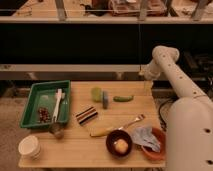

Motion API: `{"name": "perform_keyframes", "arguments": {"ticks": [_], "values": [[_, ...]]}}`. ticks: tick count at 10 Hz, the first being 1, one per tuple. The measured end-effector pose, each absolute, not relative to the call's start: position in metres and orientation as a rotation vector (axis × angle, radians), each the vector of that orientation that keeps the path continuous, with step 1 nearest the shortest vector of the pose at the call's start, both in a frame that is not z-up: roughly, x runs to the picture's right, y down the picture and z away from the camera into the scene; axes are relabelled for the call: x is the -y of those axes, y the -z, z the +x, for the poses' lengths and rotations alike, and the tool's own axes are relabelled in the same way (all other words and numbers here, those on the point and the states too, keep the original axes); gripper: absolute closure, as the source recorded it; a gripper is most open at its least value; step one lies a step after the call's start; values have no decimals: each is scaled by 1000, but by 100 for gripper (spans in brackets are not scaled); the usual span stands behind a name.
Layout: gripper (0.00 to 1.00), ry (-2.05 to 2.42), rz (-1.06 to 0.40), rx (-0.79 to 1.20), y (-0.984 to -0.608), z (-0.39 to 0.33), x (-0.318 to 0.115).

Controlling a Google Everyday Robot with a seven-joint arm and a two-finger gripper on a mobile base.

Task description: Stack cups on top of each other

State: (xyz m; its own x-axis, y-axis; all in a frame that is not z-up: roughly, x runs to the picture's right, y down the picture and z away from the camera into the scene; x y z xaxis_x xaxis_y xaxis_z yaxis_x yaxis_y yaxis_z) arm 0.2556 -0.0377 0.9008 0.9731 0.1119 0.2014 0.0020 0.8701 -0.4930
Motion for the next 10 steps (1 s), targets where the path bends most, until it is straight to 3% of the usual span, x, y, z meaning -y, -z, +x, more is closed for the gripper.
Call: {"name": "perform_keyframes", "arguments": {"ticks": [7,10], "values": [[20,-55,-509,226,-899,255,41],[20,7,-484,237,-880,214,74]]}}
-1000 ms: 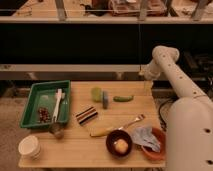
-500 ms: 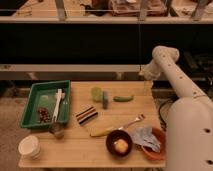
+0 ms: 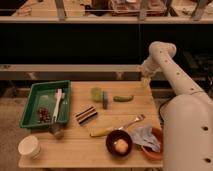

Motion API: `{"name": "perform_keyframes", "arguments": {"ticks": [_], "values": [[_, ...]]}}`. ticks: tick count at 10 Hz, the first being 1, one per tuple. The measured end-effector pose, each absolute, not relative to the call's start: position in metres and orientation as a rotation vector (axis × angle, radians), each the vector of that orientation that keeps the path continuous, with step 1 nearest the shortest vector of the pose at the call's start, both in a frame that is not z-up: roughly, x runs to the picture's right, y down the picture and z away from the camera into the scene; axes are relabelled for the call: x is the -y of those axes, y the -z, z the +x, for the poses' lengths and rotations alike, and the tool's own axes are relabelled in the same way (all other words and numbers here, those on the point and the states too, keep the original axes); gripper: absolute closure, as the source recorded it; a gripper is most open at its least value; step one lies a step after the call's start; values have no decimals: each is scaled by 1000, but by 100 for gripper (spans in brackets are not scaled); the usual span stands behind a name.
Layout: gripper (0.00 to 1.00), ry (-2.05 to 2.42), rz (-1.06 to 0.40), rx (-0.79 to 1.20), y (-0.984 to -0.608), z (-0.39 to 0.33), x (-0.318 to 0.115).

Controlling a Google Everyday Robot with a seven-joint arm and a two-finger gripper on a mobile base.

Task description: Stack cups on top of each other

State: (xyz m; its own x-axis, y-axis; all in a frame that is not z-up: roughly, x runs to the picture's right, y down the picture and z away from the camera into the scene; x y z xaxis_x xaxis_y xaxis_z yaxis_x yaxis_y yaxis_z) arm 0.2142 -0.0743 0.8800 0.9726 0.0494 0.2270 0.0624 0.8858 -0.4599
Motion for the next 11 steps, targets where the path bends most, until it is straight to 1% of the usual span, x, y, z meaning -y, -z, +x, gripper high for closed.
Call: {"name": "perform_keyframes", "arguments": {"ticks": [2,4,6,10,11], "values": [[20,48,-472,247,-870,176,88],[20,110,-458,269,-862,116,103],[20,152,-448,284,-859,71,111],[20,197,-437,327,-866,-15,121],[20,197,-437,330,-871,-21,117]]}}
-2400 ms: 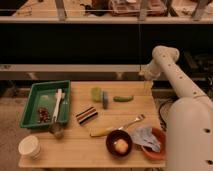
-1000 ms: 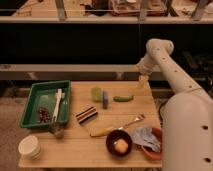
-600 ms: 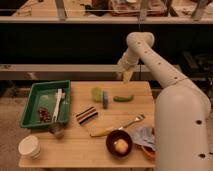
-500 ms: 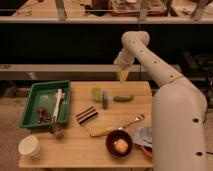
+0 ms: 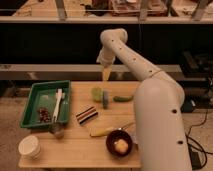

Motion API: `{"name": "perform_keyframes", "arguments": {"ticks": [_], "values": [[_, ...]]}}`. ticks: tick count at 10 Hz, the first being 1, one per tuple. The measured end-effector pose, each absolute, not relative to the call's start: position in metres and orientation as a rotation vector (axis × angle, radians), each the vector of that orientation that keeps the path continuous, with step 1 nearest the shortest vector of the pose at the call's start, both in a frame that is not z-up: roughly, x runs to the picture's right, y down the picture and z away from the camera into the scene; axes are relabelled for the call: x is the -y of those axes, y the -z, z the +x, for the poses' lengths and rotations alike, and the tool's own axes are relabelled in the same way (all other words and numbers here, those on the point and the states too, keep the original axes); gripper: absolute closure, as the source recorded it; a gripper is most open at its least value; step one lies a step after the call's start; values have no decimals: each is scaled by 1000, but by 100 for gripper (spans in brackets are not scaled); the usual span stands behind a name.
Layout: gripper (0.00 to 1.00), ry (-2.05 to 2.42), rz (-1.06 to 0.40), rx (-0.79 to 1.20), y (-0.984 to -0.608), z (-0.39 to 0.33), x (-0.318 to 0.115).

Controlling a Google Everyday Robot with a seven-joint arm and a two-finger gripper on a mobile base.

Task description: Stack cups on top of each other

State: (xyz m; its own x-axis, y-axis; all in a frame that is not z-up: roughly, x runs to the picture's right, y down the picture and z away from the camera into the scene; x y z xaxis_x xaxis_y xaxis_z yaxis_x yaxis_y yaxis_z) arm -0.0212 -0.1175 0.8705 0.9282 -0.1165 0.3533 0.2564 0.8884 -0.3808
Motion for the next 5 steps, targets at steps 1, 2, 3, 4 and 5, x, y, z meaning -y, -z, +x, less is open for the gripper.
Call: {"name": "perform_keyframes", "arguments": {"ticks": [1,2,3,4,5], "values": [[20,199,-436,331,-877,-24,112],[20,199,-437,331,-888,-25,103],[20,191,-446,333,-902,-24,92],[20,182,-458,335,-911,-22,84],[20,175,-469,338,-918,-24,77]]}}
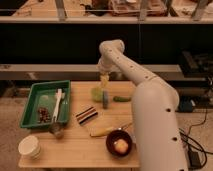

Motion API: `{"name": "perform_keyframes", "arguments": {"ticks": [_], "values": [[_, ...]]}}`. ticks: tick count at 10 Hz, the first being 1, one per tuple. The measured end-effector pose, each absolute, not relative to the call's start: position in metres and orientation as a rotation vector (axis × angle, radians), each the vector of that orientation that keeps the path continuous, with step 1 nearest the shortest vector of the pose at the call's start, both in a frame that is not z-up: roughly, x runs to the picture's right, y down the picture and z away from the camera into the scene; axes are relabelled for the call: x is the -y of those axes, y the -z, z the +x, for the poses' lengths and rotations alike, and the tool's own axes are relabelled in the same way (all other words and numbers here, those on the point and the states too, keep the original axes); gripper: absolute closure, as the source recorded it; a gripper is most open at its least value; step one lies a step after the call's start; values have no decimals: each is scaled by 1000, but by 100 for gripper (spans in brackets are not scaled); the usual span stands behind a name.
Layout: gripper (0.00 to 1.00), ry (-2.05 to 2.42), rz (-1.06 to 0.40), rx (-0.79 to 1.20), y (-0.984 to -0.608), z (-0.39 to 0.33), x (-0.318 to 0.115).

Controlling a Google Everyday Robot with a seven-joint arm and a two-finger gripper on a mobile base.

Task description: Stack cups on top of each other

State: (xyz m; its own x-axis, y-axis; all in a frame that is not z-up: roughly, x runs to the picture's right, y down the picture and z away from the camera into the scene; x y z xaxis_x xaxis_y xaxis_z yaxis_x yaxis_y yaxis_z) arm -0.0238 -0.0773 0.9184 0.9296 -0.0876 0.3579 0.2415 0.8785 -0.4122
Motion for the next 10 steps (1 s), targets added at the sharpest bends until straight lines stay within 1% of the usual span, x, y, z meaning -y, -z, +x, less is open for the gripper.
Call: {"name": "perform_keyframes", "arguments": {"ticks": [7,10], "values": [[20,200,-499,345,-913,-52,64],[20,207,-496,363,-933,-57,49]]}}
